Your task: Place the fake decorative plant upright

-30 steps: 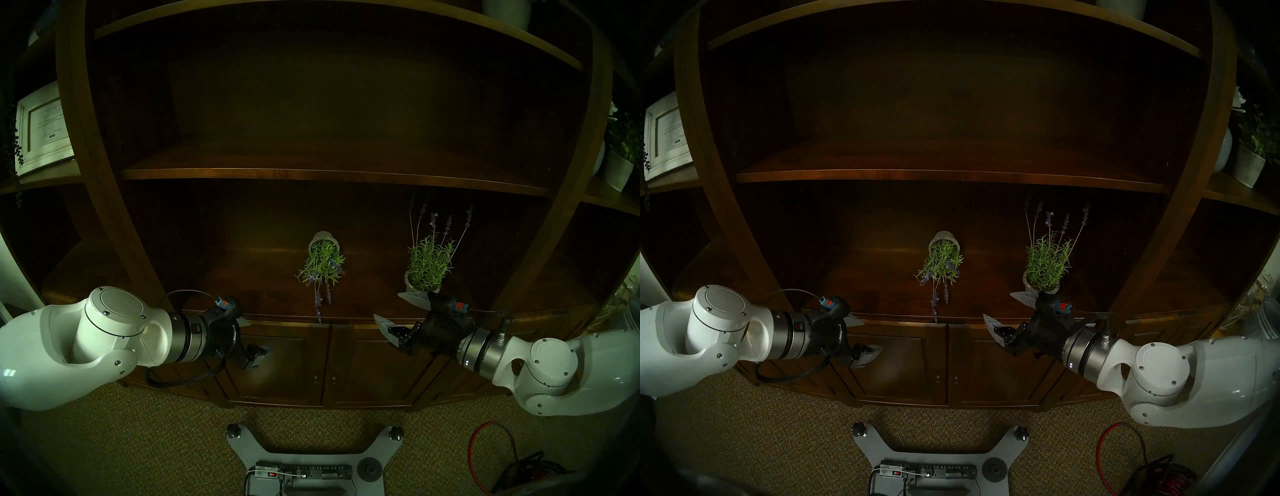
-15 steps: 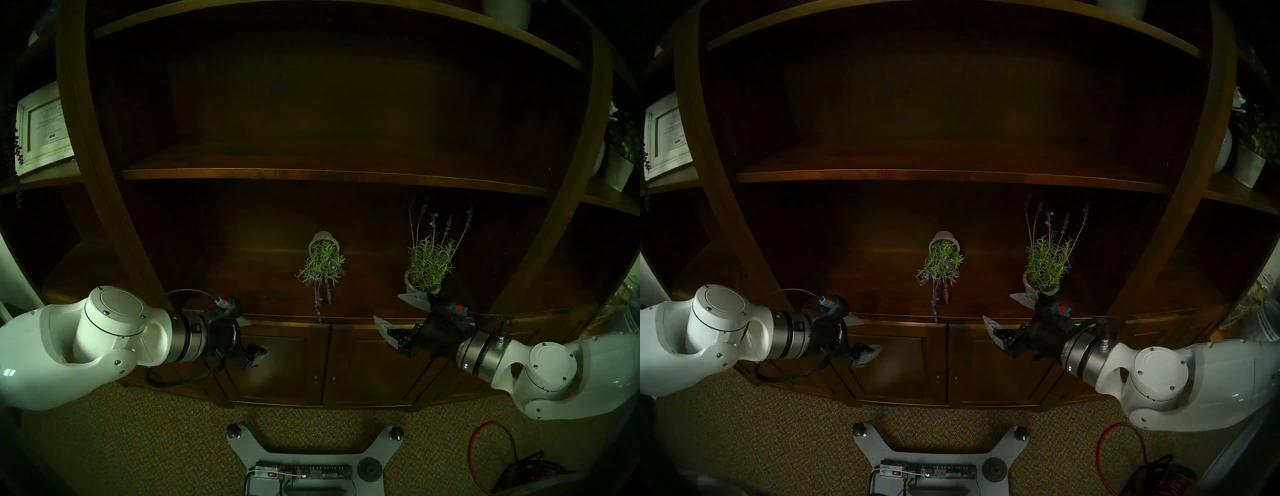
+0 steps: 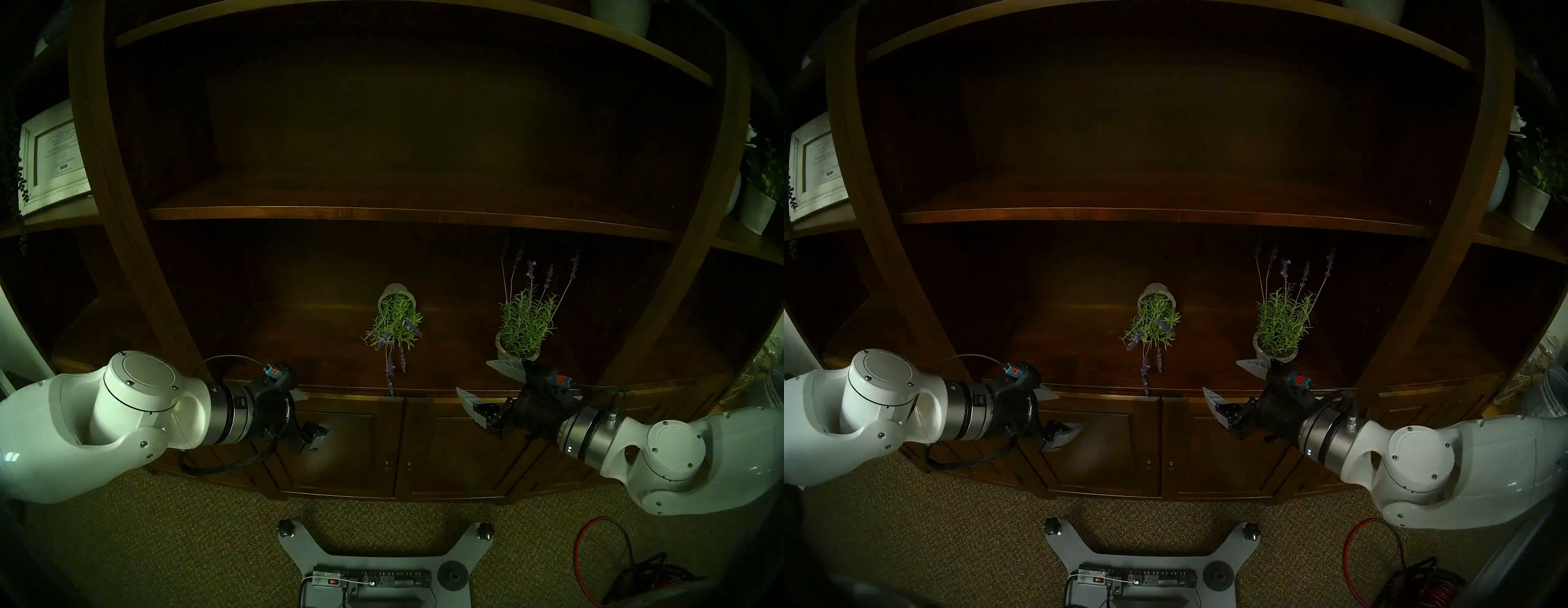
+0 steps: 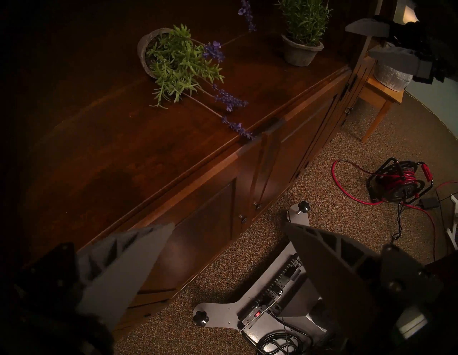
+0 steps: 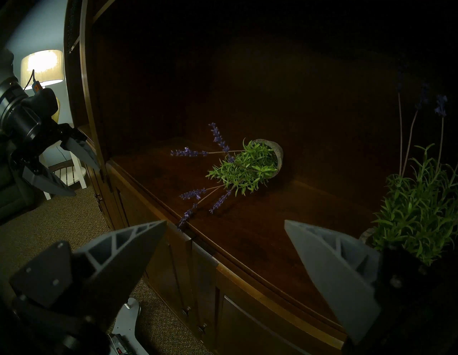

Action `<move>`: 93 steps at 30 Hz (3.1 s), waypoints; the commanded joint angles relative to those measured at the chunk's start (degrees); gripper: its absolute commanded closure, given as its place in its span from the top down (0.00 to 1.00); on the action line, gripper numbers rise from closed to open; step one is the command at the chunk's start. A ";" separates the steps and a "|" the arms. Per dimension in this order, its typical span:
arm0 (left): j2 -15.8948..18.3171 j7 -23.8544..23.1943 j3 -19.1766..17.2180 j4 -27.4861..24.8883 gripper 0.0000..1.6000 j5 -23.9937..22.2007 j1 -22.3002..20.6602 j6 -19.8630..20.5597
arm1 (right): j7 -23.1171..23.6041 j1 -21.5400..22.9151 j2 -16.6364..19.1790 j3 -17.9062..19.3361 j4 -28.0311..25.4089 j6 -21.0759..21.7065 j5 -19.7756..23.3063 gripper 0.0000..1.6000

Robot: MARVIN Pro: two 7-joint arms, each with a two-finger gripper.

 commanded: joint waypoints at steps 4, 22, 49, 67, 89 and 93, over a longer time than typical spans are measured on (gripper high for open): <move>-4.55 -3.42 0.58 3.12 1.00 -0.75 -8.03 -0.87 | -0.23 0.33 -0.39 1.67 -0.43 -1.05 -0.11 1.00; -9.50 -5.09 3.43 8.14 1.00 2.86 -17.26 -0.75 | -0.62 0.43 -0.89 1.19 -0.42 -0.59 -0.06 1.00; -21.63 -5.82 13.15 14.60 1.00 8.68 -29.43 0.44 | -1.18 0.31 -1.67 0.76 -0.34 -0.39 -0.04 1.00; -33.65 -5.97 19.33 25.82 1.00 13.55 -38.88 2.13 | -1.63 0.35 -2.20 0.52 -0.37 -0.43 -0.02 1.00; -45.77 -6.17 22.07 39.26 1.00 18.76 -47.20 3.78 | -2.05 0.38 -2.71 0.33 -0.40 -0.48 -0.01 1.00; -47.94 -6.24 22.29 41.49 1.00 19.71 -48.54 4.04 | -2.13 0.38 -2.80 0.31 -0.41 -0.49 0.00 1.00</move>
